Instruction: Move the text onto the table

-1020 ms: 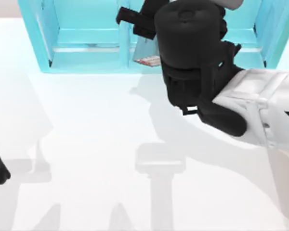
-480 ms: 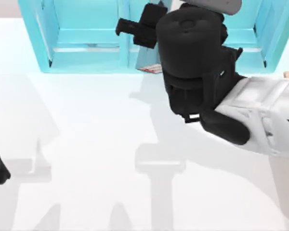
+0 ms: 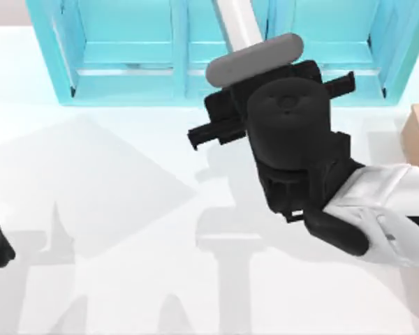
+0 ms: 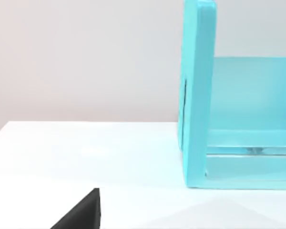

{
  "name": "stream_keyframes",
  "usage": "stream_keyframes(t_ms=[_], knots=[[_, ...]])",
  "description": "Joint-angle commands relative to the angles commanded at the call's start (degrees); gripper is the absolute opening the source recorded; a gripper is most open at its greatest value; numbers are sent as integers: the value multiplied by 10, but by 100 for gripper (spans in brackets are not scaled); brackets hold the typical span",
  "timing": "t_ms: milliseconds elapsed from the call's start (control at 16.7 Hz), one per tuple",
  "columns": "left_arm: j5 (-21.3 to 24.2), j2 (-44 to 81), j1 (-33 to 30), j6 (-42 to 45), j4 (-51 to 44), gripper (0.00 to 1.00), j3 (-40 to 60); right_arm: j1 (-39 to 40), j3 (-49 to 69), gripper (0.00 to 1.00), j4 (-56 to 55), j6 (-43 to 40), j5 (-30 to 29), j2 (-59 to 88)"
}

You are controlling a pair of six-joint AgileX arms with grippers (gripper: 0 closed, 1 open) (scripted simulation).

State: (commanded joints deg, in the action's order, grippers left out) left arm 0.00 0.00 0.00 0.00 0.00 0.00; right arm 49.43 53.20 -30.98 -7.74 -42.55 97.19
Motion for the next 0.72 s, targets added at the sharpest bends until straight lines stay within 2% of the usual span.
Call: stream_keyframes(t_ms=[420, 600, 720], knots=[[0, 0, 0, 0, 0, 100, 0, -38, -168, 0, -117, -462, 85, -24], [0, 0, 0, 0, 0, 100, 0, -55, -233, 0, -155, -596, 119, -42], [0, 0, 0, 0, 0, 100, 0, -65, -265, 0, -174, -655, 137, -53]])
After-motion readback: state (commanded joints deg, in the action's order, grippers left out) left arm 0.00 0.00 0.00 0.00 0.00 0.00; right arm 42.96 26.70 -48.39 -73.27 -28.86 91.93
